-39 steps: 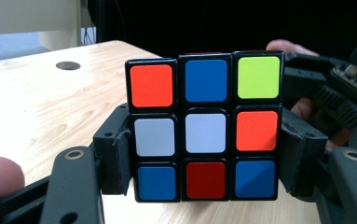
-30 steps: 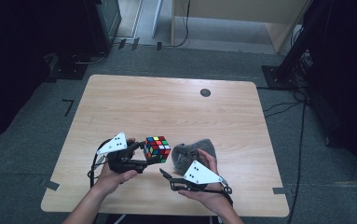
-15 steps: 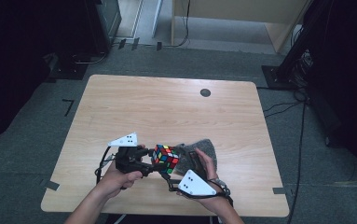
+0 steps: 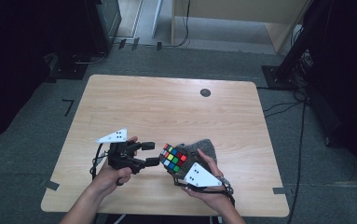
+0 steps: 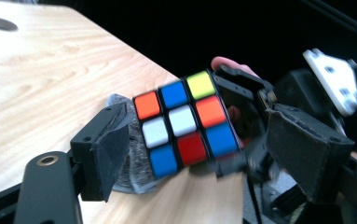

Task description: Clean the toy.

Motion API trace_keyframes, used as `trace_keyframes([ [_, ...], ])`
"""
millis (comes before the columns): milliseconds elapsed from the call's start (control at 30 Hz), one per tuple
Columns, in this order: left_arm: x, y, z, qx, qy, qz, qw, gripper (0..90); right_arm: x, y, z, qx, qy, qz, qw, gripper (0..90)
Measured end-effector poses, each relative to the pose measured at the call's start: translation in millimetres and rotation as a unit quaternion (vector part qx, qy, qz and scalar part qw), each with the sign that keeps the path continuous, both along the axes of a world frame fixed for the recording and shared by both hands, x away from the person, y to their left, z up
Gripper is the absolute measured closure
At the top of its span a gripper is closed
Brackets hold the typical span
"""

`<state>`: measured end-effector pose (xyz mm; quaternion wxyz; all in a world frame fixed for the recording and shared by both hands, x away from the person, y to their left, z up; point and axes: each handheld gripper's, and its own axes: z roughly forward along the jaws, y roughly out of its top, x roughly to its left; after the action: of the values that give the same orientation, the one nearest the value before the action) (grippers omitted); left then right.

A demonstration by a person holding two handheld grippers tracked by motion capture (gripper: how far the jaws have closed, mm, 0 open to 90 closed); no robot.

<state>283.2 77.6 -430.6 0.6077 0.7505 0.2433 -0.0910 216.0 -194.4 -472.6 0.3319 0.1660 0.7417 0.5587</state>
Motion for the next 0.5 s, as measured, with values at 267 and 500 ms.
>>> trace_keyframes([
  [267, -5.7, -2.7, -7.3, 0.067, -0.086, 0.029, 0.9936, 21.2, 9.4, -25.3, 12.9, 0.084, 0.101, 0.019, 0.9911, 34.4],
  [500, -18.8, -18.5, -15.4, 0.144, -0.172, 0.052, 0.9731, 21.3, 8.3, -23.6, 21.3, 0.118, 0.159, -0.009, 0.9801, 34.4],
])
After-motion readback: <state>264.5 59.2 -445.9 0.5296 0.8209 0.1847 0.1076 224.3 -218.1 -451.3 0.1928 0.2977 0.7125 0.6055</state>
